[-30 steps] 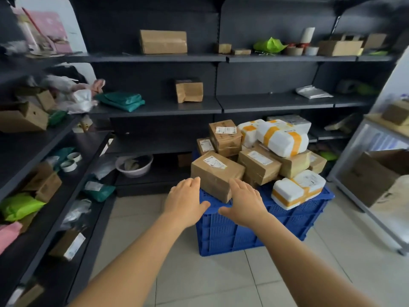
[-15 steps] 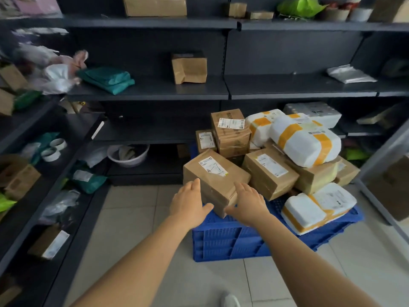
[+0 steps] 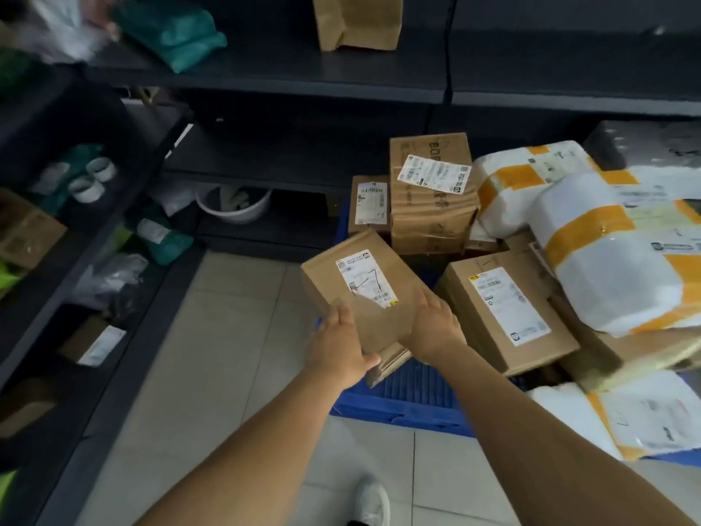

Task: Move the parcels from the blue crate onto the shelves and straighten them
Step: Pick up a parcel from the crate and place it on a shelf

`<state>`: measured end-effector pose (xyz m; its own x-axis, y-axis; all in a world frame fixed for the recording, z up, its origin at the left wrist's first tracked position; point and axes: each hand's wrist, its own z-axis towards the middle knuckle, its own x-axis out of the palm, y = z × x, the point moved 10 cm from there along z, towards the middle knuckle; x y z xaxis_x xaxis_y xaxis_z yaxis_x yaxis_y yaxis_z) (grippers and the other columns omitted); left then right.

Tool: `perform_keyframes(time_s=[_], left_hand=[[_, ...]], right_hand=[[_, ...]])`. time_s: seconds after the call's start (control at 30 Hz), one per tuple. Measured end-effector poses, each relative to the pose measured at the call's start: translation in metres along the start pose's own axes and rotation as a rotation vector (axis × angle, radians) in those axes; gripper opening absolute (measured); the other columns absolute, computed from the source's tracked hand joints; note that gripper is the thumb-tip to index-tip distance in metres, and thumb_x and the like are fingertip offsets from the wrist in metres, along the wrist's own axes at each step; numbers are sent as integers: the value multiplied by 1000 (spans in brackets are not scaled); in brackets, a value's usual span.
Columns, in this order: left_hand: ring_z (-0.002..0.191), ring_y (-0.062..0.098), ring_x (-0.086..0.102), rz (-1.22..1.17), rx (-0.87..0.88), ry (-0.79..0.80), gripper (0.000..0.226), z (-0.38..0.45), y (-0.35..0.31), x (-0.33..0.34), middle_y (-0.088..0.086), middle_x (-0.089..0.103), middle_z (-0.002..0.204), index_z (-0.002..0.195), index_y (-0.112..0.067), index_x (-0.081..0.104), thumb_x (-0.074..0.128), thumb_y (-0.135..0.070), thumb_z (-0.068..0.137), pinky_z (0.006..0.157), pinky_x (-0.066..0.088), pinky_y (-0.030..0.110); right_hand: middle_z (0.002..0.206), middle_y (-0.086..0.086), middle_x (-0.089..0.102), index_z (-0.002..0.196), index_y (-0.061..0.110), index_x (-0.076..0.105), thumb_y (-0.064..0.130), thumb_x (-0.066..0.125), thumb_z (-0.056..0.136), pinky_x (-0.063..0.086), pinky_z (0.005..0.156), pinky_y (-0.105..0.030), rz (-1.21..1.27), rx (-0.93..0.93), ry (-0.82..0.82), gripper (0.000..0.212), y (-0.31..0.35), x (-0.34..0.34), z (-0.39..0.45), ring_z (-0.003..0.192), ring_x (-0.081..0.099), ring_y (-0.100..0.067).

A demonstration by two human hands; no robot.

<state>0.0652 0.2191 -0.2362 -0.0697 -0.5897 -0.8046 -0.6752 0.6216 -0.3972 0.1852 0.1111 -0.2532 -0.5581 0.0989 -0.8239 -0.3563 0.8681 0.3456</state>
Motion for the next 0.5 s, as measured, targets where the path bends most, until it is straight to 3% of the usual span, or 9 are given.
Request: perform_keyframes(time_s=[0.13, 0.27, 0.4, 0.5], left_hand=[[140, 28, 30, -4, -63, 37, 115, 21, 1, 21, 4, -3, 161, 152, -10, -9, 71, -48, 79, 110, 36, 41], [142, 27, 26, -46, -104, 24, 119, 30, 5, 33, 5, -9, 160, 151, -8, -12, 74, -45, 78, 111, 34, 39], [142, 23, 27, -169, -147, -46, 117, 30, 18, 31, 3, -17, 160, 151, -6, -14, 75, -33, 81, 111, 31, 33], [140, 25, 32, -237, -225, -81, 119, 28, 45, 27, 5, -13, 160, 151, -8, -15, 78, -29, 78, 111, 34, 36]], right_hand=[[159, -4, 14, 154, 18, 7, 27, 65, 84, 18, 119, -43, -45, -27, 43, 91, -7, 9, 30, 147, 12, -25], [160, -13, -2, 153, 14, -7, 35, 69, 83, 15, 119, -44, -120, -22, 160, 105, -15, 21, 46, 148, 2, -31], [157, -14, 14, 152, 13, -11, 47, 70, 78, 20, 115, -45, -168, -25, 165, 114, -15, 27, 50, 142, 12, -38], [156, -10, 16, 152, 15, -12, 52, 71, 75, 20, 115, -44, -133, -21, 198, 119, -9, 42, 39, 143, 15, -35]])
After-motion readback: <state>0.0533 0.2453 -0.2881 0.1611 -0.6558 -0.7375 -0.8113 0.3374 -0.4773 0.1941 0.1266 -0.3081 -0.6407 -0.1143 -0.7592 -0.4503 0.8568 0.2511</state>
